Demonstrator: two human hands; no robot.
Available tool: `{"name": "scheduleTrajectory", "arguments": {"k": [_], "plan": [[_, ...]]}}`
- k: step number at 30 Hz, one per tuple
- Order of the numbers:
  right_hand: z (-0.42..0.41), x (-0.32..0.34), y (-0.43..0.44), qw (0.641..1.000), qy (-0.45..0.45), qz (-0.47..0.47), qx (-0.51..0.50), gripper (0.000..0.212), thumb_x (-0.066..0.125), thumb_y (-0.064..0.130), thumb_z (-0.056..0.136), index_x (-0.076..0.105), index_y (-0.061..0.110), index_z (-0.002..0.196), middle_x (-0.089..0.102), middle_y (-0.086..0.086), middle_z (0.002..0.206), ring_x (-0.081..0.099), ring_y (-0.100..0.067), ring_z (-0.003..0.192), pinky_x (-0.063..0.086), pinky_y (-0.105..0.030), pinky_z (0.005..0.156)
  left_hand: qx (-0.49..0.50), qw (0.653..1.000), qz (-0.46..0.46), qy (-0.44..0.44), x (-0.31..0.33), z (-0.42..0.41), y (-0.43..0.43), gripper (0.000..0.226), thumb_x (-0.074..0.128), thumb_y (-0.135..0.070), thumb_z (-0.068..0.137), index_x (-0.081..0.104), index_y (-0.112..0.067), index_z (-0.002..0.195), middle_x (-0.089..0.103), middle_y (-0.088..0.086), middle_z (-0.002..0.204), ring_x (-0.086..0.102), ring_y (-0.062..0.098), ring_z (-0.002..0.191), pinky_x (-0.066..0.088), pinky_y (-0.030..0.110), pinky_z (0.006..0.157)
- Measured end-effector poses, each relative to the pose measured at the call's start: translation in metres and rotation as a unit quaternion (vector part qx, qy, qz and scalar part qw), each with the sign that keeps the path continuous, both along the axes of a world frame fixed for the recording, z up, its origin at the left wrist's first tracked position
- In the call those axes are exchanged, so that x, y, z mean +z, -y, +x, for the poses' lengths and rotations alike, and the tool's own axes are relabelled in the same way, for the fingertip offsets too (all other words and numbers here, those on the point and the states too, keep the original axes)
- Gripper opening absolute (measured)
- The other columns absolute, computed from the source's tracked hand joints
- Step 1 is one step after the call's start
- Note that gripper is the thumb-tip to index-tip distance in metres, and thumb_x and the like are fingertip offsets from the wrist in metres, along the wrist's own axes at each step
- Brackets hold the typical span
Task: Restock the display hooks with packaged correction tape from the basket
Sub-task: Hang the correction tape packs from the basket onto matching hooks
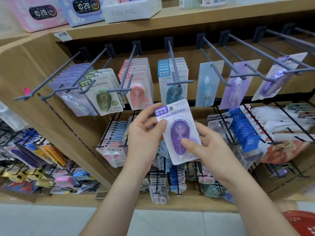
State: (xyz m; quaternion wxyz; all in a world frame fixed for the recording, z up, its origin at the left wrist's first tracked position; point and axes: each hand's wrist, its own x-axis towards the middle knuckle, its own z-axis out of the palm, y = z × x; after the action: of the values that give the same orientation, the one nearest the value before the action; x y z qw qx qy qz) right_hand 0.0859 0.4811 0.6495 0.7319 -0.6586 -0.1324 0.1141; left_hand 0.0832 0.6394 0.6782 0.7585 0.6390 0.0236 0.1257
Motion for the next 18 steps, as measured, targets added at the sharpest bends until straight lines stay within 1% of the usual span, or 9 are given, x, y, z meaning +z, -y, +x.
{"name": "scheduleTrajectory", "arguments": {"k": [2, 4, 6, 8, 11, 12, 14, 16, 18], "plan": [[0.000, -0.001, -0.002, 1.000, 0.020, -0.010, -0.007, 0.032, 0.067, 0.009, 0.089, 0.062, 0.019, 0.119, 0.075, 0.000, 0.108, 0.073, -0.018, 0.098, 0.059, -0.032, 0.081, 0.007, 1.000, 0.005, 0.012, 0.003, 0.001, -0.001, 0.025, 0.059, 0.003, 0.092, 0.066, -0.019, 0.102, 0.076, 0.000, 0.083, 0.069, 0.017, 0.077, 0.059, 0.034, 0.067], [0.000, -0.004, -0.003, 0.999, 0.033, -0.030, -0.009, 0.031, 0.065, 0.003, 0.091, 0.063, 0.020, 0.117, 0.075, 0.002, 0.107, 0.072, -0.016, 0.097, 0.058, -0.030, 0.081, 0.017, 0.999, 0.028, 0.027, 0.007, 0.003, -0.001, 0.013, 0.066, -0.004, 0.090, 0.067, -0.016, 0.090, 0.072, -0.004, 0.075, 0.065, 0.012, 0.070, 0.055, 0.027, 0.061], [0.001, -0.007, -0.003, 0.998, 0.047, -0.045, -0.018, 0.034, 0.066, 0.002, 0.091, 0.063, 0.022, 0.118, 0.075, 0.003, 0.109, 0.071, -0.013, 0.100, 0.058, -0.030, 0.085, 0.010, 0.997, 0.064, 0.048, 0.012, 0.005, 0.003, 0.009, 0.070, -0.008, 0.087, 0.070, -0.016, 0.083, 0.069, -0.008, 0.069, 0.061, 0.006, 0.065, 0.051, 0.022, 0.060], [0.001, -0.008, -0.001, 0.996, 0.063, -0.056, -0.030, 0.035, 0.068, 0.008, 0.091, 0.063, 0.026, 0.120, 0.074, 0.005, 0.110, 0.070, -0.012, 0.102, 0.057, -0.032, 0.088, -0.002, 0.993, 0.092, 0.068, 0.014, 0.006, 0.011, 0.010, 0.071, -0.007, 0.086, 0.071, -0.016, 0.081, 0.067, -0.009, 0.067, 0.060, 0.004, 0.063, 0.052, 0.021, 0.061], [0.001, -0.008, 0.012, 0.992, 0.081, -0.077, -0.052, 0.035, 0.071, 0.029, 0.085, 0.063, 0.030, 0.120, 0.074, 0.008, 0.110, 0.069, -0.011, 0.103, 0.056, -0.039, 0.090, -0.020, 0.988, 0.126, 0.086, 0.009, 0.010, 0.026, 0.013, 0.072, -0.009, 0.087, 0.070, -0.019, 0.080, 0.067, -0.008, 0.069, 0.060, 0.007, 0.064, 0.053, 0.028, 0.064], [0.002, -0.008, 0.020, 0.990, 0.087, -0.088, -0.067, 0.037, 0.070, 0.034, 0.083, 0.064, 0.031, 0.119, 0.073, 0.009, 0.109, 0.068, -0.010, 0.104, 0.056, -0.040, 0.091, -0.030, 0.986, 0.138, 0.093, 0.006, 0.011, 0.032, 0.014, 0.072, -0.011, 0.088, 0.069, -0.022, 0.079, 0.067, -0.009, 0.070, 0.060, 0.007, 0.065, 0.053, 0.028, 0.064], [0.004, -0.008, 0.038, 0.986, 0.094, -0.095, -0.095, 0.035, 0.070, 0.033, 0.083, 0.064, 0.030, 0.118, 0.074, 0.009, 0.109, 0.068, -0.009, 0.105, 0.055, -0.038, 0.092, -0.056, 0.981, 0.154, 0.099, 0.003, 0.015, 0.049, 0.018, 0.072, -0.011, 0.088, 0.068, -0.026, 0.077, 0.066, -0.012, 0.070, 0.059, 0.005, 0.065, 0.050, 0.023, 0.063], [0.003, -0.009, 0.058, 0.987, 0.088, -0.066, -0.114, 0.034, 0.069, 0.029, 0.083, 0.064, 0.029, 0.116, 0.075, 0.007, 0.107, 0.070, -0.010, 0.101, 0.056, -0.031, 0.084, -0.080, 0.979, 0.158, 0.105, 0.003, 0.021, 0.070, 0.018, 0.072, -0.012, 0.087, 0.068, -0.027, 0.077, 0.066, -0.014, 0.070, 0.059, 0.003, 0.065, 0.049, 0.021, 0.063], [0.001, -0.010, 0.078, 0.988, 0.071, -0.021, -0.136, 0.035, 0.067, 0.027, 0.080, 0.064, 0.026, 0.115, 0.076, 0.004, 0.103, 0.072, -0.012, 0.093, 0.056, -0.025, 0.072, -0.097, 0.975, 0.166, 0.114, 0.004, 0.027, 0.092, 0.015, 0.072, -0.016, 0.086, 0.069, -0.028, 0.078, 0.067, -0.013, 0.072, 0.061, 0.004, 0.068, 0.052, 0.025, 0.067]]}}
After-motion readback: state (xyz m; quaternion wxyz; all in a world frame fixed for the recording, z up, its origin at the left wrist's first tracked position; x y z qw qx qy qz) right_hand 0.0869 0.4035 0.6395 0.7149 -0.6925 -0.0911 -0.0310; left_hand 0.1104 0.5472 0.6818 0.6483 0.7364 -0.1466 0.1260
